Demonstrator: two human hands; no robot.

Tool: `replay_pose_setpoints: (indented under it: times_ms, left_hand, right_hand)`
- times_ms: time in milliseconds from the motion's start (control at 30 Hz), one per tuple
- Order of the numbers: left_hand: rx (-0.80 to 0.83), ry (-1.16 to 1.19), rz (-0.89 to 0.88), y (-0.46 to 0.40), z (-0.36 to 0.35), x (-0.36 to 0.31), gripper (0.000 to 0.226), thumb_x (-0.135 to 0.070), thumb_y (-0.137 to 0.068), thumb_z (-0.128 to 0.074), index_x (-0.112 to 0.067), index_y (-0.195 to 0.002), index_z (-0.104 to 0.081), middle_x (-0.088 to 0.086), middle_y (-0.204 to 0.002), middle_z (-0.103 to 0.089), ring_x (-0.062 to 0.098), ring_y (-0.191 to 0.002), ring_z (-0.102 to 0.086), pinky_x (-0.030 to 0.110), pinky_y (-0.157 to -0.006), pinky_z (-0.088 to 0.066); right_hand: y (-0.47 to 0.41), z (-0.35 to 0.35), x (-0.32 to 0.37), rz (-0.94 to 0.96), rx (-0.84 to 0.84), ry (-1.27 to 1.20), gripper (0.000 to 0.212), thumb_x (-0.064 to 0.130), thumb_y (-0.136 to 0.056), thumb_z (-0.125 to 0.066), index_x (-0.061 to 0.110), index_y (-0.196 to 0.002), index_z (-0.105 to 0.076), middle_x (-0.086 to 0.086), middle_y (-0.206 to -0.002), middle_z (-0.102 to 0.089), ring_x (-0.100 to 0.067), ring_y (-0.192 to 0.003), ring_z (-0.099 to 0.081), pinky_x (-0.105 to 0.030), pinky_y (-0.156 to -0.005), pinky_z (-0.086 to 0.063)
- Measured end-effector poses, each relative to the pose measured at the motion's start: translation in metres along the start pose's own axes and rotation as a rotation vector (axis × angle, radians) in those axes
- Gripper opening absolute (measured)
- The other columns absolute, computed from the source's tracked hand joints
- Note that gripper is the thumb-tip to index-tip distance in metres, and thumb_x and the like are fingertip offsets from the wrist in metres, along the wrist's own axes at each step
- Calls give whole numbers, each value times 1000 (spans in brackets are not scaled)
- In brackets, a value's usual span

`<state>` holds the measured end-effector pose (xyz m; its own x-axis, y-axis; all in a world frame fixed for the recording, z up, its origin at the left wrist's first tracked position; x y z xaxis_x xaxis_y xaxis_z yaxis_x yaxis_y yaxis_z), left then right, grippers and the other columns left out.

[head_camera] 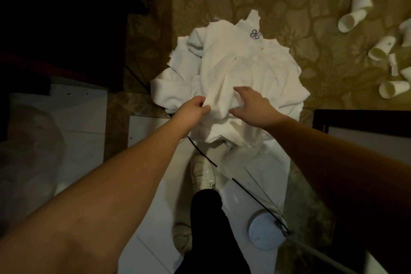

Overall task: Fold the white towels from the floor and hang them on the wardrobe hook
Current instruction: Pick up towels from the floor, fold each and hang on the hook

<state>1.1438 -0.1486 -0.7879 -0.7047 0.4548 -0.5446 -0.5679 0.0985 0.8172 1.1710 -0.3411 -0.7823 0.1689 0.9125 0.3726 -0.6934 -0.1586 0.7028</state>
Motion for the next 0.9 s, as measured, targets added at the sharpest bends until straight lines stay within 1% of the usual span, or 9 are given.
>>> replay_pose_setpoints:
  times_ms: [100, 200, 300, 400, 500, 600, 633, 767, 900]
  left_hand:
    - [29, -39, -75, 30, 18, -12, 19, -26, -101, -52, -19, -118, -58, 10, -113, -64, 30, -105, -60, 46, -96, -50]
    - [66, -2, -134, 66, 35, -34, 24, -23, -103, -51, -19, -126, -58, 13, -114, -66, 32, -100, -61, 45, -90, -52]
    - [76, 12, -178, 107, 53, -59, 32, -21, -103, -53, -21, -135, -57, 10, -118, -66, 28, -102, -60, 46, -89, -52]
    - [91, 29, -210, 156, 74, -79, 24, -20, -101, -58, -27, -122, -66, -5, -106, -71, 20, -100, -64, 40, -86, -53]
    - [116, 131, -220, 211, 90, -93, 18, -15, -99, -58, -24, -100, -73, -3, -92, -74, 17, -90, -67, 36, -82, -55]
    - [95, 263, -245, 270, 104, -99, 23, -13, -99, -57, -22, -83, -73, -4, -75, -73, 10, -69, -68, 25, -61, -56]
    - [80, 303, -259, 287, 109, -100, 26, -13, -98, -57, -21, -78, -72, -4, -72, -71, 10, -66, -68, 24, -59, -54]
    - [56, 440, -311, 366, 125, -94, 19, -9, -96, -56, -15, -78, -61, -1, -68, -64, 13, -65, -62, 23, -60, -52]
    - [-9, 524, -360, 460, 144, -74, 15, -9, -95, -56, -15, -81, -58, 4, -75, -57, 17, -68, -58, 27, -63, -50]
  right_hand:
    - [18, 27, 30, 190, -26, 157, 94, 51, -85, -73, 32, -159, -19, 2, -167, -17, -23, -150, -20, -54, -116, -23]
    - [39, 52, 68, 345, 60, 269, 96, 56, -83, -73, 37, -159, -18, 3, -168, -14, -23, -152, -15, -54, -116, -20]
    - [64, 76, 108, 436, 127, 363, 89, 64, -82, -69, 40, -157, -26, 6, -167, -18, -22, -151, -16, -53, -114, -20]
    - [97, 100, 145, 479, 158, 405, 79, 71, -80, -65, 38, -149, -44, 10, -163, -30, -22, -148, -24, -52, -111, -22]
    - [135, 119, 175, 483, 171, 376, 65, 70, -78, -67, 32, -131, -63, 11, -147, -51, -20, -134, -43, -47, -110, -32]
    - [176, 127, 198, 483, 148, 242, 53, 66, -76, -72, 32, -117, -70, 13, -132, -60, -17, -117, -55, -40, -102, -45]
    - [189, 129, 204, 478, 140, 207, 48, 66, -75, -73, 35, -111, -71, 14, -126, -63, -15, -112, -57, -36, -97, -47]
    - [242, 127, 224, 439, 119, 168, 34, 76, -63, -70, 48, -83, -69, 20, -93, -69, -5, -88, -62, -24, -71, -47]
    - [307, 120, 248, 392, 113, 202, 48, 84, -53, -64, 42, -76, -69, 16, -83, -68, -6, -79, -61, -26, -66, -46]
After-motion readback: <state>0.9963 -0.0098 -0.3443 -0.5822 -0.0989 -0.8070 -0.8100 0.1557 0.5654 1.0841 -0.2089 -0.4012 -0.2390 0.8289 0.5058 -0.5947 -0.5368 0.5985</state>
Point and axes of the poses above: each hand's wrist, its own y-axis away from the middle knuckle, its own z-axis out of the back of the hand, x = y × z, the point moved 4 cm from there along -y, towards the middle knuckle
